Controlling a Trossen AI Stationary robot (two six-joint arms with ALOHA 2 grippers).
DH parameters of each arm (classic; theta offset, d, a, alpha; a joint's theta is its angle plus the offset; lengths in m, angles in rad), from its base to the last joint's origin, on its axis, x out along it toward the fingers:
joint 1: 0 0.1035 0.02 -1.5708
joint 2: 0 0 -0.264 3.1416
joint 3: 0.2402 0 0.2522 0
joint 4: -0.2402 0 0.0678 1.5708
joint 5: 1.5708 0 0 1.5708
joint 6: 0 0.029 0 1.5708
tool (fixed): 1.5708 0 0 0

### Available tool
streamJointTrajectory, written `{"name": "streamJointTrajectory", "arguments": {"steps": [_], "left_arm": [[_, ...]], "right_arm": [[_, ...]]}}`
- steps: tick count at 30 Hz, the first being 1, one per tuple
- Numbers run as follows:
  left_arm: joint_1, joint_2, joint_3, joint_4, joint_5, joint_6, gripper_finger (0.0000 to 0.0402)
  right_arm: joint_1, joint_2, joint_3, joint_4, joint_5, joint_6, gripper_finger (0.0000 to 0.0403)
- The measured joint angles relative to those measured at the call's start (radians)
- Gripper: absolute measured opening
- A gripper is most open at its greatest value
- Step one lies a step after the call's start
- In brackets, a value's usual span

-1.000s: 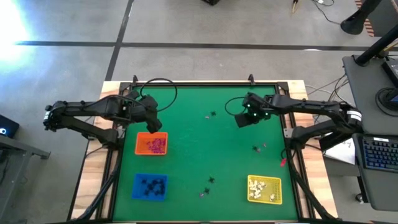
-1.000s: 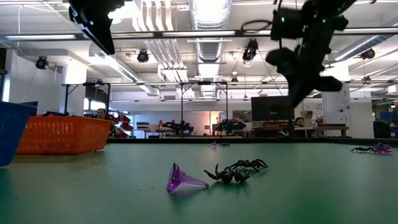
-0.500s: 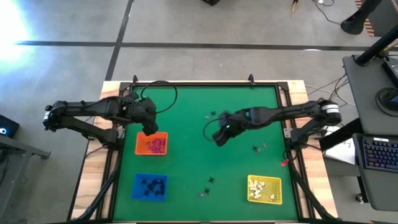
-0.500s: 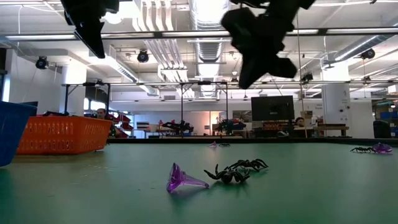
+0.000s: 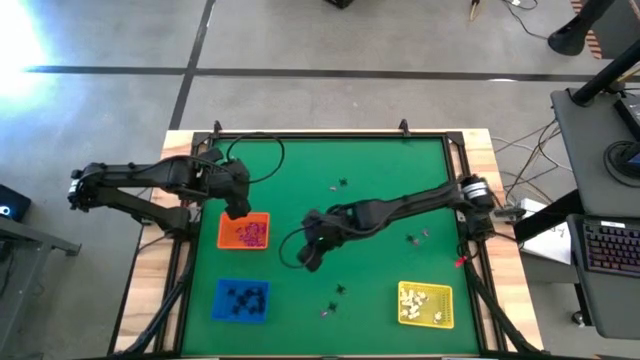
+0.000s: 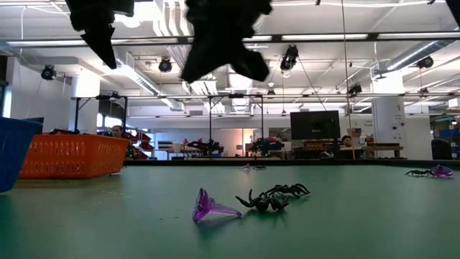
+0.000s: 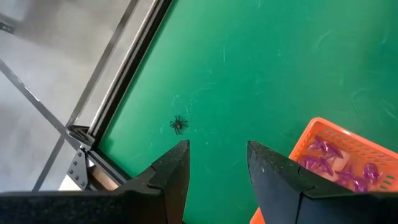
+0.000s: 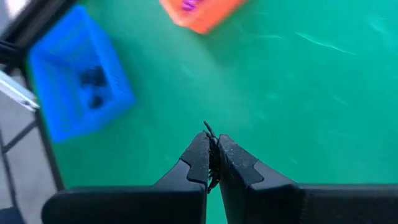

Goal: Sort Halloween decoration
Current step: Put the black spider toy into the blue bin

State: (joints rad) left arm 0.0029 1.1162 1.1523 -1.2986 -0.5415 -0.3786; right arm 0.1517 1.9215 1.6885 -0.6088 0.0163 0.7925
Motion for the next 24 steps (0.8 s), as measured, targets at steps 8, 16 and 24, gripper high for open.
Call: {"name": "streamJointTrajectory", "arguments": {"steps": [8,16,24], "left_arm": [[-0.001,-0.038,-0.003,-0.003,0.021,0.0,0.0142],[-0.001,-0.07,-0.004,-0.003,0.036,0.003,0.0142],[-0.001,-0.073,-0.004,-0.001,0.037,0.003,0.0142]], "right_arm": [[0.047,0.217,0.267,0.02,-0.061,-0.032,0.0011],[0.086,0.37,0.483,0.022,-0.08,-0.035,0.0011],[0.113,0.479,0.615,0.025,-0.106,-0.046,0.0011]]}}
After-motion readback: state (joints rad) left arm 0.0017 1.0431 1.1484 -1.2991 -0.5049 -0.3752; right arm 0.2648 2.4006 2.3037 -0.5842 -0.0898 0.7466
